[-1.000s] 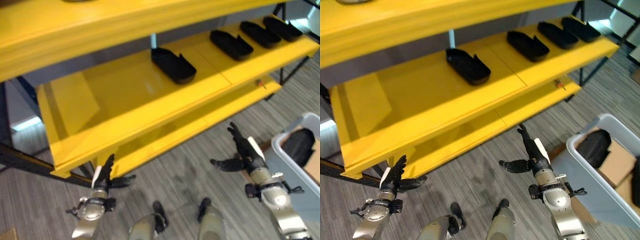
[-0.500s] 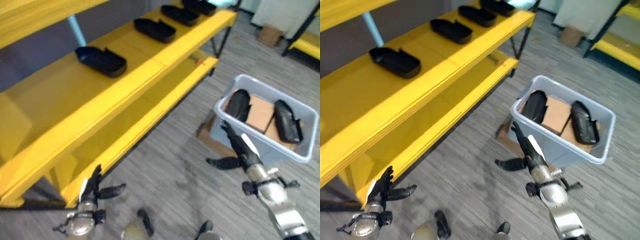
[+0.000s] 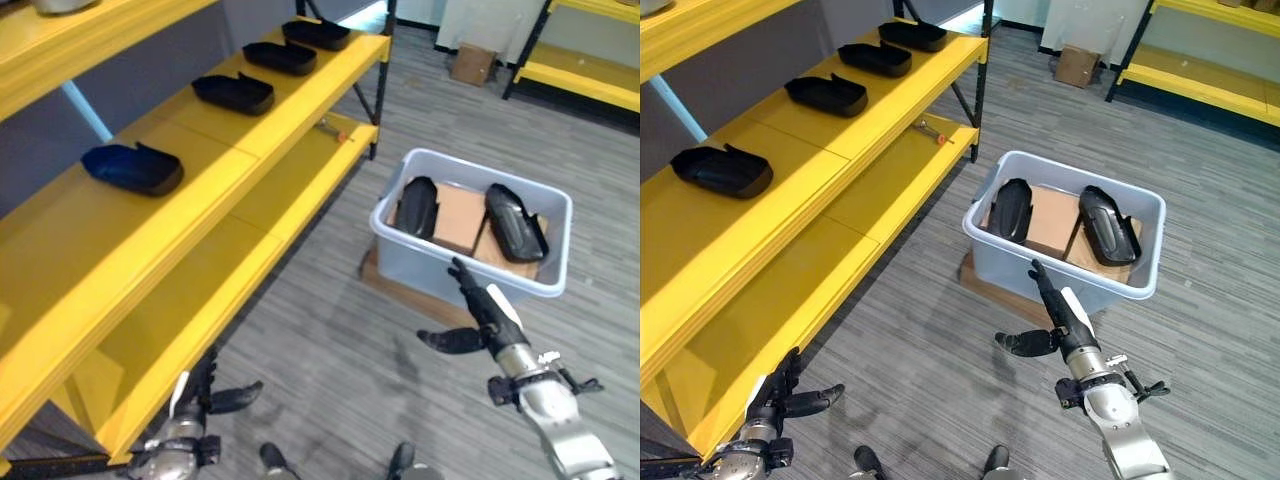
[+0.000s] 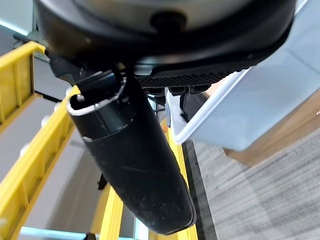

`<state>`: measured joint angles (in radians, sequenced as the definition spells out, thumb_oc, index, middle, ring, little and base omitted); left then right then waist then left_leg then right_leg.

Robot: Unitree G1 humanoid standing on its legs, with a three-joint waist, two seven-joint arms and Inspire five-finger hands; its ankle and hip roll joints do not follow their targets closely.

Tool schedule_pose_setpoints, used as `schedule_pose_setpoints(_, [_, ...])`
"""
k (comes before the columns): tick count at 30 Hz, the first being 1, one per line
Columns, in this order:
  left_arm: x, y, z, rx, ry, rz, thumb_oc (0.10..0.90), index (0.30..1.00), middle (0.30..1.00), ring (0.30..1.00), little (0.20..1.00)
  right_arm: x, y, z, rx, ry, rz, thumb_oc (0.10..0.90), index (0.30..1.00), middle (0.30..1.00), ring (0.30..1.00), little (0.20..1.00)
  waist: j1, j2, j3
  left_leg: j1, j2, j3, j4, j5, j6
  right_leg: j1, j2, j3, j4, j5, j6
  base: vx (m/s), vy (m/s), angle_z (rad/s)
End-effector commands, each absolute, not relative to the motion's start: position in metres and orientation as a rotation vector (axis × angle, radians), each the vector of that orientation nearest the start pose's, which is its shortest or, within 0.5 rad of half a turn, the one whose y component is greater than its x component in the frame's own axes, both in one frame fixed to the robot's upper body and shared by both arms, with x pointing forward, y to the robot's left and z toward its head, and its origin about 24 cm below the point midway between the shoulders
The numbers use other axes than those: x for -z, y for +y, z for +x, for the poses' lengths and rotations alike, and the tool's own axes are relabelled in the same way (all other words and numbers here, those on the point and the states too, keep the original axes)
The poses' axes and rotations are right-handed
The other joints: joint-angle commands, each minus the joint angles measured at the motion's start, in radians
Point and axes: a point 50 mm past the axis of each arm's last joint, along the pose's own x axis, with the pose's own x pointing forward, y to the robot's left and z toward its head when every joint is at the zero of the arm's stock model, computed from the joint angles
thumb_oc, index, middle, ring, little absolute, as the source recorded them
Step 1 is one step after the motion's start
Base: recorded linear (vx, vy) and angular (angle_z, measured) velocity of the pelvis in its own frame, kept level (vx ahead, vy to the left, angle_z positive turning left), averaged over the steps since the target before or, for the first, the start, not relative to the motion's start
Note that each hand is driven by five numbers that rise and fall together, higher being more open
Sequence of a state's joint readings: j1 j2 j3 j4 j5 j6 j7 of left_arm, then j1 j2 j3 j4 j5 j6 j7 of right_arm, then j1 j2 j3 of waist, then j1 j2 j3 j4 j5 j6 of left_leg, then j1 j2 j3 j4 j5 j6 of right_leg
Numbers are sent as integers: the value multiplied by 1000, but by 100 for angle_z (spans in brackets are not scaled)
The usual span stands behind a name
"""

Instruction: Move parts from the plastic box to the shelf.

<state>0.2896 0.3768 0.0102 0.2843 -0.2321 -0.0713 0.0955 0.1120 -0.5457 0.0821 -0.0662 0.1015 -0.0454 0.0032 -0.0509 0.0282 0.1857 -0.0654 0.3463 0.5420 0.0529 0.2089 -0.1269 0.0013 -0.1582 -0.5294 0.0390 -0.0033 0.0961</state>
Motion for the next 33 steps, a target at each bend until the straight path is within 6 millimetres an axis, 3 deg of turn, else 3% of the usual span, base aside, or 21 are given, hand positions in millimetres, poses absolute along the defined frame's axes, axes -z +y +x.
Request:
schedule_pose_setpoints(1, [10, 270, 191, -244, 236, 176, 900, 1000, 1000, 1000, 1000, -119, -225, 243, -76, -310, -414, 900, 1000, 1000, 1000, 1000, 3, -5, 1, 101, 134, -4, 139, 90, -123, -48, 41, 54, 6, -10, -25, 85, -269, -25])
schedule_pose_setpoints(3, [10, 267, 193, -236, 232, 167, 900, 1000, 1000, 1000, 1000, -119, -225, 243, -77, -311, -415, 900, 1000, 1000, 1000, 1000, 5, -6, 5, 89, 148, -21, 199, 106, -124, -34, 64, 63, -2, -31, -46, 107, -306, -24])
schedule_pose_setpoints(4, [10, 266, 194, -233, 231, 161, 900, 1000, 1000, 1000, 1000, -119, -226, 242, -74, -310, -421, 900, 1000, 1000, 1000, 1000, 7, -12, 11, 59, 162, -55, 301, 113, -121, -14, 90, 76, -13, -55, -72, 149, -379, -15])
schedule_pose_setpoints(6, [10, 265, 193, -230, 234, 163, 900, 1000, 1000, 1000, 1000, -120, -225, 243, -85, -313, -424, 900, 1000, 1000, 1000, 1000, 27, -21, 24, 23, 134, -160, 397, 116, -107, 1, 114, 106, -19, -69, -95, 98, -260, -16])
schedule_pose_setpoints(7, [11, 266, 190, -239, 237, 160, 900, 1000, 1000, 1000, 1000, -121, -222, 244, -98, -315, -428, 900, 1000, 1000, 1000, 1000, 44, -26, 34, -13, 85, -238, 423, 92, -84, 2, 122, 127, -22, -73, -101, -34, -118, -32])
schedule_pose_setpoints(8, [13, 266, 186, -258, 245, 148, 900, 1000, 1000, 1000, 1000, -122, -218, 247, -115, -323, -423, 900, 1000, 1000, 1000, 1000, 66, -39, 40, -83, 3, -301, 427, 37, -26, -5, 117, 131, -29, -59, -103, -32, -97, -54])
schedule_pose_setpoints(9, [14, 267, 183, -273, 250, 132, 900, 1000, 1000, 1000, 1000, -121, -215, 248, -128, -321, -420, 900, 1000, 1000, 1000, 1000, 76, -50, 43, -129, -48, -342, 443, 5, -4, -2, 123, 158, -32, -53, -98, -8, -80, -66])
schedule_pose_setpoints(10, [16, 269, 179, -291, 257, 130, 900, 1000, 1000, 1000, 1000, -120, -212, 251, -147, -321, -418, 900, 1000, 1000, 1000, 1000, 96, -58, 47, -163, -84, -390, 448, -14, 10, -4, 132, 182, -32, -47, -93, 82, -98, -76])
schedule_pose_setpoints(13, [15, 276, 171, -318, 263, 130, 900, 1000, 1000, 1000, 1000, -119, -203, 258, -187, -319, -398, 900, 1000, 1000, 1000, 1000, 132, -68, 59, -215, -44, -443, 358, 7, 22, -2, 152, 228, -12, -60, -88, 97, -44, -123])
schedule_pose_setpoints(15, [15, 279, 170, -333, 260, 130, 900, 1000, 1000, 1000, 1000, -118, -195, 263, -215, -327, -377, 900, 1000, 1000, 1000, 1000, 163, -67, 83, -222, -68, -539, 251, 32, 28, -2, 164, 270, 13, -70, -87, 68, 37, -54])
schedule_pose_setpoints(18, [13, 280, 171, -334, 252, 131, 900, 1000, 1000, 1000, 1000, -119, -192, 265, -236, -330, -371, 900, 1000, 1000, 1000, 1000, 167, -65, 87, -207, -52, -584, 152, 80, 15, -8, 176, 296, 30, -86, -87, 55, 45, -71])
schedule_pose_setpoints(20, [8, 280, 179, -317, 230, 141, 900, 1000, 1000, 1000, 1000, -118, -195, 264, -229, -321, -372, 900, 1000, 1000, 1000, 1000, 164, -59, 89, -197, -29, -609, 45, 154, -14, -22, 177, 311, 65, -103, -84, 153, 188, -45])
schedule_pose_setpoints(22, [5, 279, 184, -303, 214, 156, 900, 1000, 1000, 1000, 1000, -118, -197, 262, -228, -318, -377, 900, 1000, 1000, 1000, 1000, 159, -55, 86, -202, -46, -656, 11, 160, -21, -23, 173, 336, 79, -113, -76, 217, 289, -25])
schedule_pose_setpoints(23, [3, 279, 186, -295, 206, 162, 900, 1000, 1000, 1000, 1000, -116, -199, 257, -236, -305, -382, 900, 1000, 1000, 1000, 1000, 147, -55, 75, -181, -82, -666, 22, 69, -5, -25, 165, 374, 89, -123, -69, 210, 260, -50])
schedule_pose_setpoints(29, [2, 274, 193, -248, 194, 180, 900, 1000, 1000, 1000, 1000, -106, -210, 247, -202, -259, -379, 900, 1000, 1000, 1000, 1000, 118, -55, 57, -169, -142, -605, 26, 7, 9, 4, 112, 379, 60, -116, -42, 192, 233, -25])
schedule_pose_setpoints(33, [-6, 277, 196, -238, 165, 197, 900, 1000, 1000, 1000, 1000, -110, -203, 249, -224, -277, -392, 900, 1000, 1000, 1000, 1000, 105, -66, 34, -178, -215, -547, 30, -89, 59, -22, 43, 411, 15, -70, 6, 169, 293, -22])
